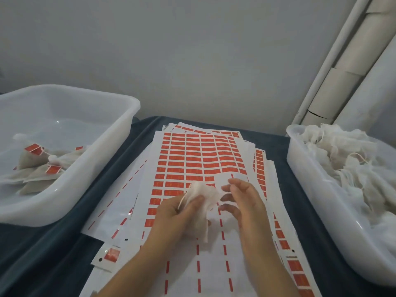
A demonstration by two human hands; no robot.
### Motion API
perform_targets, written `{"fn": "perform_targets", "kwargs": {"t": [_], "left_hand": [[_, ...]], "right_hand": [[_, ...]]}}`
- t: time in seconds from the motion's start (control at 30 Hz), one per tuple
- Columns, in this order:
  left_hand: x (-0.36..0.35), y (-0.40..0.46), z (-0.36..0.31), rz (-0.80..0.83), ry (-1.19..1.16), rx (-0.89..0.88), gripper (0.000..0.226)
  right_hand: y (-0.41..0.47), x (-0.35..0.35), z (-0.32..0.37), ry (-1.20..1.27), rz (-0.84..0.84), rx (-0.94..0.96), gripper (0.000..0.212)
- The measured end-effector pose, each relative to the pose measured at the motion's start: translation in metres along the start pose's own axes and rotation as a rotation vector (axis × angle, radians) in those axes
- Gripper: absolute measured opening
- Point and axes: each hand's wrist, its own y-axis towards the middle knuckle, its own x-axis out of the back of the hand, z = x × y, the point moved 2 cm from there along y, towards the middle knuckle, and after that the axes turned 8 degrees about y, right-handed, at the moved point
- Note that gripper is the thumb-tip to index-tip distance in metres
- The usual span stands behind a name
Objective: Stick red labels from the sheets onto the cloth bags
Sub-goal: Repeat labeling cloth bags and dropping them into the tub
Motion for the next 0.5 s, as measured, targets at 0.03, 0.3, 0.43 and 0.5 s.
{"fn": "perform_targets", "kwargs": {"t": [0.03, 0.3, 0.43, 0.5], "left_hand": [[-0.001, -0.001, 0.001, -0.011, -0.003, 0.013, 0.032], [-0.002, -0.005, 0.002, 0.024, 0.157, -0.322, 0.006], [-0.004, -0.007, -0.003, 0.094, 0.154, -0.370, 0.007], [-0.003, -0.008, -0.006, 0.134, 0.104, -0.361, 0.018]], "right_hand": [[-0.002, 0.001, 0.002, -0.112, -0.030, 0.103, 0.015], [-0.014, -0.013, 0.005, -0.637, 0.183, 0.537, 0.029], [-0.014, -0.012, 0.007, -0.535, 0.224, 0.470, 0.010], [-0.014, -0.010, 0.008, -0.414, 0.260, 0.383, 0.003]]}}
